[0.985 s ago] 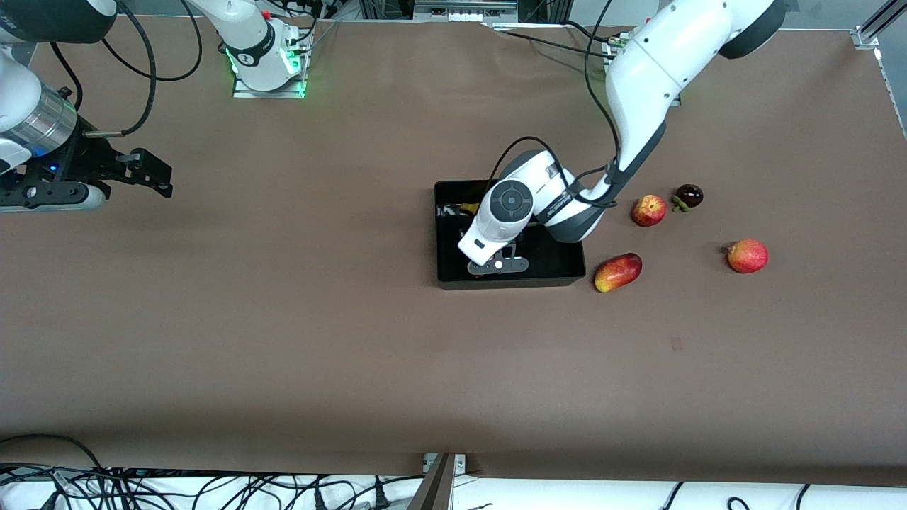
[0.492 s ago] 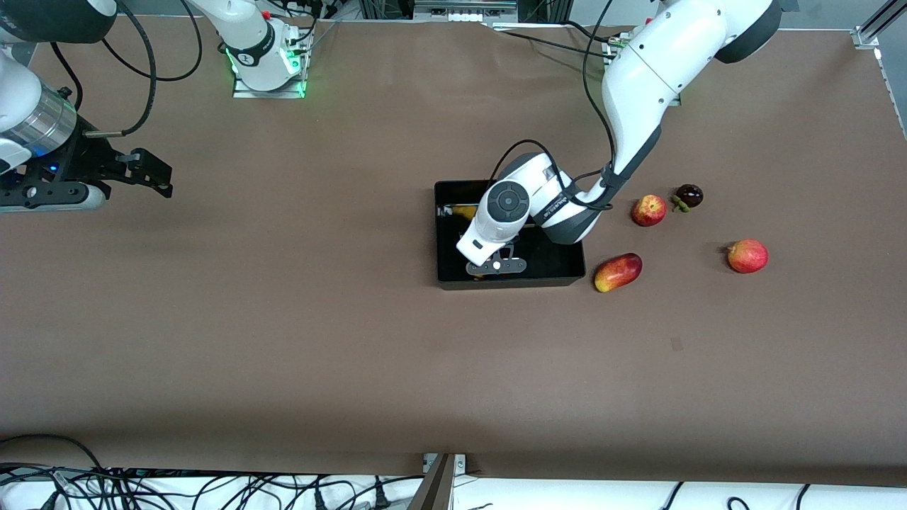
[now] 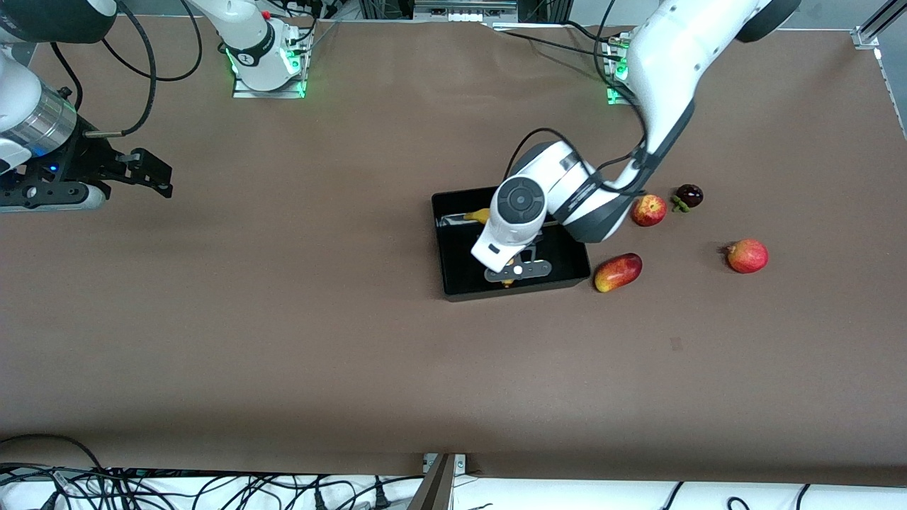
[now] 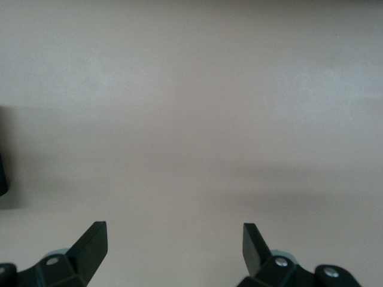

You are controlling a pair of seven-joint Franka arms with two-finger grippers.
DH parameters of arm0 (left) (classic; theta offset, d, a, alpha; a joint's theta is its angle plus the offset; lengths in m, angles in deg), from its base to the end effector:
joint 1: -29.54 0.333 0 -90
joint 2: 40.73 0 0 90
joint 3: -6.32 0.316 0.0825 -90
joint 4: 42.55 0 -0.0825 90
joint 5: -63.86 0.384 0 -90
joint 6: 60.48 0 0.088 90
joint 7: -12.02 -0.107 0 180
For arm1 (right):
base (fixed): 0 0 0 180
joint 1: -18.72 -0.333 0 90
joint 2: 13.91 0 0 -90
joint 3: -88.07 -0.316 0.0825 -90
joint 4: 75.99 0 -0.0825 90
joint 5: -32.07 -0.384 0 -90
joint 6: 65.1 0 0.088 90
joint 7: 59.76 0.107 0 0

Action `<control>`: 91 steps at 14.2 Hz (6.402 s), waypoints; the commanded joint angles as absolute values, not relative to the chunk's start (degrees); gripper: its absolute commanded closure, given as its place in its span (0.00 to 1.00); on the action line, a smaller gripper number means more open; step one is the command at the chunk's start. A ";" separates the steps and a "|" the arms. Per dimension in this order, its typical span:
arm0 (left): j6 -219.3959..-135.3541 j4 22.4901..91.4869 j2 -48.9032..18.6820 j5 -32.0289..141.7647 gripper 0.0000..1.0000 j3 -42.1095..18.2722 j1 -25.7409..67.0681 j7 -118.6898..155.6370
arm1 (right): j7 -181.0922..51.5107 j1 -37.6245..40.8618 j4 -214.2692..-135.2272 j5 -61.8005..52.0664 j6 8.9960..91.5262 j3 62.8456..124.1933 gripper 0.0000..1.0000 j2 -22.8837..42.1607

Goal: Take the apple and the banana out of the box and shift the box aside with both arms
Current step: 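Lift the banana out with the left gripper while the right gripper reaches, then place the banana by the mango while the right gripper grasps the tray, then drag the tray with the right gripper while the left gripper withdraws, then slide the black tray away from the fruits and release it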

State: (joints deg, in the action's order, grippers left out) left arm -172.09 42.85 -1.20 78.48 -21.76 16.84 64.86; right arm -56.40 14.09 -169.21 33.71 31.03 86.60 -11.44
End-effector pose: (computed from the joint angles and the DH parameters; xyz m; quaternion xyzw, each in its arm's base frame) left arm 0.5692 -0.3951 0.2881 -0.9928 -0.0853 0.0802 0.0256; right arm 0.5722 0.0581 0.5829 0.9996 0.0254 0.0050 0.0133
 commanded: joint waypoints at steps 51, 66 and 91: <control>-155.57 53.43 -43.63 65.79 0.00 10.94 22.62 14.31 | -48.13 -6.54 -159.49 30.40 45.58 86.75 1.00 16.16; -153.11 51.14 -42.58 66.06 0.00 12.38 22.42 14.31 | -78.83 18.01 -189.60 25.83 56.16 93.42 1.00 -1.95; -148.64 44.02 -37.83 66.14 0.00 8.09 23.04 24.49 | -83.32 17.40 -181.05 20.99 50.52 93.78 0.00 2.17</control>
